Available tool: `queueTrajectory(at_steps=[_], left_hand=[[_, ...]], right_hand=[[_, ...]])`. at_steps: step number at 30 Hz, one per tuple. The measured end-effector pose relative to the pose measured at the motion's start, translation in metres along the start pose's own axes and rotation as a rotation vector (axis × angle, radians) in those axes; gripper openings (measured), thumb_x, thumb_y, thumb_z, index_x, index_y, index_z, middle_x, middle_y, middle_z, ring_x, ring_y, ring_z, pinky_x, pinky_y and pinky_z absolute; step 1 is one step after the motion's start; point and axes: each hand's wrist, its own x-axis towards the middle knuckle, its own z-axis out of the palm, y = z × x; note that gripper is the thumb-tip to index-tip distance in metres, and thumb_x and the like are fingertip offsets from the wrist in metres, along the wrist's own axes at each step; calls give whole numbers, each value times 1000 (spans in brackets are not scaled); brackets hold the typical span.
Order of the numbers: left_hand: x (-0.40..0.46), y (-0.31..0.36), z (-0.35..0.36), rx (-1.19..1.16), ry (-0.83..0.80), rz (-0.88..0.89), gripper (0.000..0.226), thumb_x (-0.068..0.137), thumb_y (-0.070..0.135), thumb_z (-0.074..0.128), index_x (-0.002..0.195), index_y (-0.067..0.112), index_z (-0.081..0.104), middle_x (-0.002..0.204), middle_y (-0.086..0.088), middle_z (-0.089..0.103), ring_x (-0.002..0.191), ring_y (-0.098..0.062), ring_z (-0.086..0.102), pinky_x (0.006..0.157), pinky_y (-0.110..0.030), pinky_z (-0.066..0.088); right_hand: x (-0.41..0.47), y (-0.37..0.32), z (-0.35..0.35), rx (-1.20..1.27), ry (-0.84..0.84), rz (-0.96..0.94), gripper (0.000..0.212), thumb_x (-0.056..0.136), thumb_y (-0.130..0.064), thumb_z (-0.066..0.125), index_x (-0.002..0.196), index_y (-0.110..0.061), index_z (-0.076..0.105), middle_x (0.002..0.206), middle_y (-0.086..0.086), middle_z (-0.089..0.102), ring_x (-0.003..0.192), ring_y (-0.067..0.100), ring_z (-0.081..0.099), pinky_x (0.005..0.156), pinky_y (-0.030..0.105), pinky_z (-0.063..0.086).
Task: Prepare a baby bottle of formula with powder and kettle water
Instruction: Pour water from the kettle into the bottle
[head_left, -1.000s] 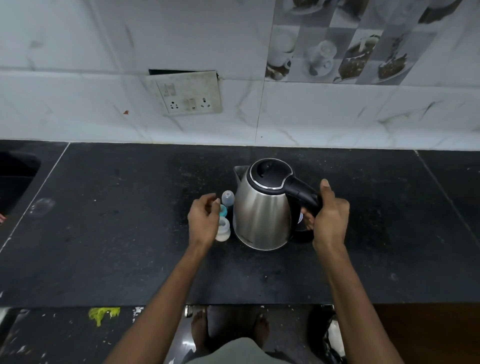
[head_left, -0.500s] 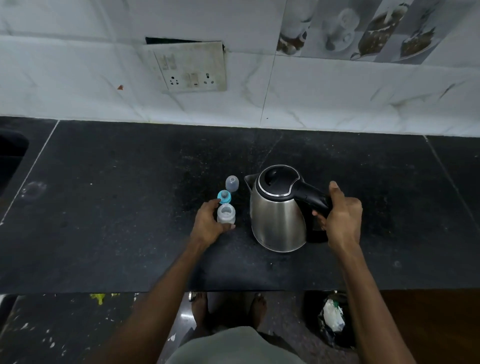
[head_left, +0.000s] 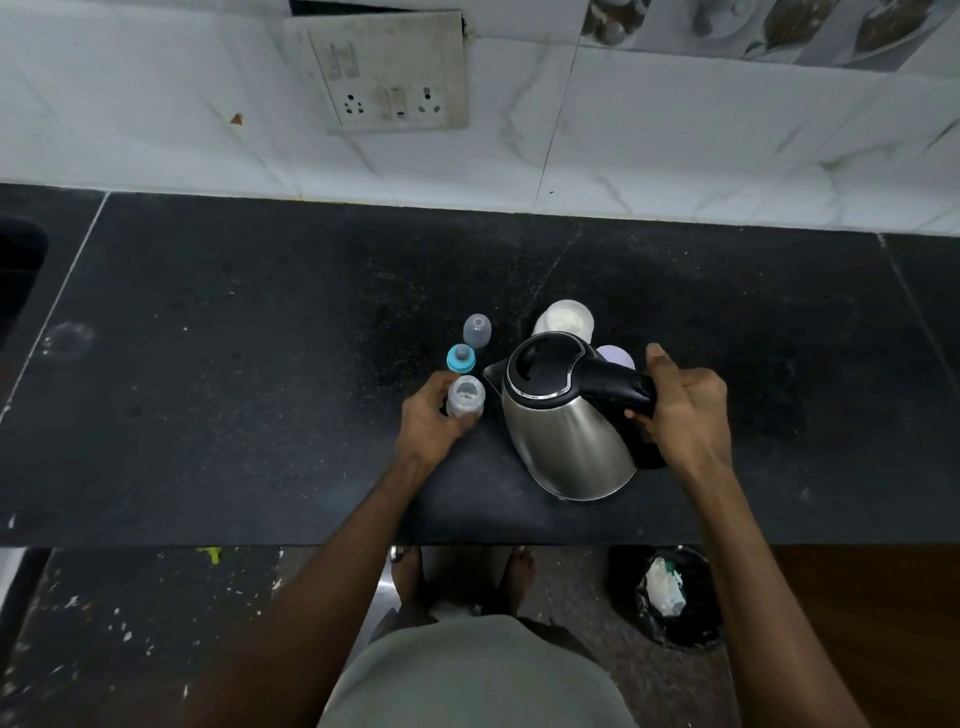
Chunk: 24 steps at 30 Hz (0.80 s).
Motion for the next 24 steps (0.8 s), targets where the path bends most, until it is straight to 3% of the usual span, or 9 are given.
queueTrajectory(at_steps=[4,7,10,16,24], left_hand=[[-2,-4,0,-32,3,11,45,80,14,89,121,19,70,110,7,79,103,-6,74,89,-19,57],[-4,-6,1,-56,1,12,45,81,13,89,121,18,70,112,6,78,105,-6,73,90,-19,57],[-4,-9,1,-55,5,15,45,81,13,89,121,17,70,112,5,78,104,-6,73,91,-21,58],[0,-19,2,-43,-15,5,49,78,15,91,122,23,69,112,8,78,106,-9,74,96,-38,61],[1,-24,5,-41,-6,15,49,79,19,90,124,22,71,116,6,77,108,-12,73,98,-44,60]], right_hand=[[-2,-1,4,-31,-41,2,74,107,-38,50,46,4,54,40,9,57,42,23,53,53,34,42],[-3,-2,9,-59,-60,9,74,108,-37,50,38,-12,55,36,-1,52,38,15,50,54,31,40],[-4,-6,10,-81,-82,4,76,108,-37,50,34,-19,50,35,-6,48,39,12,49,54,35,43],[-4,-13,11,-179,-108,-17,74,108,-39,47,36,-27,59,38,-7,56,51,24,60,60,33,45],[-3,-15,12,-205,-113,-5,75,108,-41,47,37,-19,58,45,0,63,43,9,55,61,32,43]])
